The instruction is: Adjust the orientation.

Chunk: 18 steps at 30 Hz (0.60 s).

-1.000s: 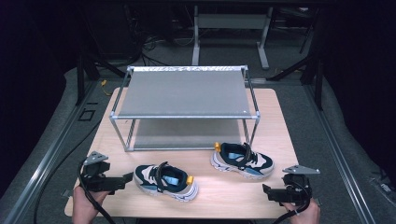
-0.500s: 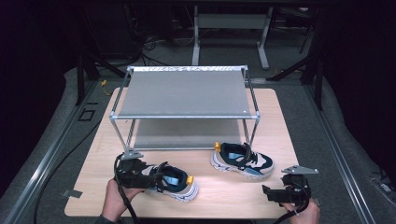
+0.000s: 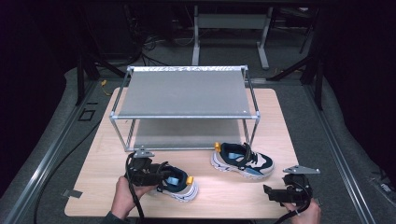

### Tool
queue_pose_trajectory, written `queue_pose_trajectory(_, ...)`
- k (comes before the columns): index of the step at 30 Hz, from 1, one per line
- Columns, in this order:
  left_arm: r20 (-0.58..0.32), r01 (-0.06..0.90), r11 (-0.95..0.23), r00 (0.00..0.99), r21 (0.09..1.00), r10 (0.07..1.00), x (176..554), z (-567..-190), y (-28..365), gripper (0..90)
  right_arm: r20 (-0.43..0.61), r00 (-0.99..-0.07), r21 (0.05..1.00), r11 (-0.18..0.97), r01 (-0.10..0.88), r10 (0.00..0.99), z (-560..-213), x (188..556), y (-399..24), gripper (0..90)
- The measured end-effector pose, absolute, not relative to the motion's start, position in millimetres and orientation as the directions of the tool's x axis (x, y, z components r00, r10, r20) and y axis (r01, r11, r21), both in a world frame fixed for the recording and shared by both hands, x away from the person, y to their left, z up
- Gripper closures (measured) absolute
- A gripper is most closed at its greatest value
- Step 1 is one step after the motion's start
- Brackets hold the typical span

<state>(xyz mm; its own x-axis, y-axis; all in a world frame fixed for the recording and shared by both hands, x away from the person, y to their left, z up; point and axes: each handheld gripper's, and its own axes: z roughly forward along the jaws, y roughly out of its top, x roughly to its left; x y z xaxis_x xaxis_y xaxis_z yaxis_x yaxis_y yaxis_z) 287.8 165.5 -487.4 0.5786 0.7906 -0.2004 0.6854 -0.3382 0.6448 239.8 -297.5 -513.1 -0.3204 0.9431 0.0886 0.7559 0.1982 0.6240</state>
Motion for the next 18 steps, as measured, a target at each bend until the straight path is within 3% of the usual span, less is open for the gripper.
queue_pose_trajectory(3, -0.197, 0.686, -0.341, 0.578, 0.642, 0.792, 289, -489, 166, 60.5, 0.09, -0.316, 0.629, 0.192, 0.753, 0.944, -513, 239, -298, 6.1)
queue_pose_trajectory(18, -0.172, 0.643, -0.403, 0.642, 0.652, 0.747, 301, -488, 163, 72.6, 0.096, -0.311, 0.633, 0.183, 0.752, 0.946, -508, 238, -302, 6.6)
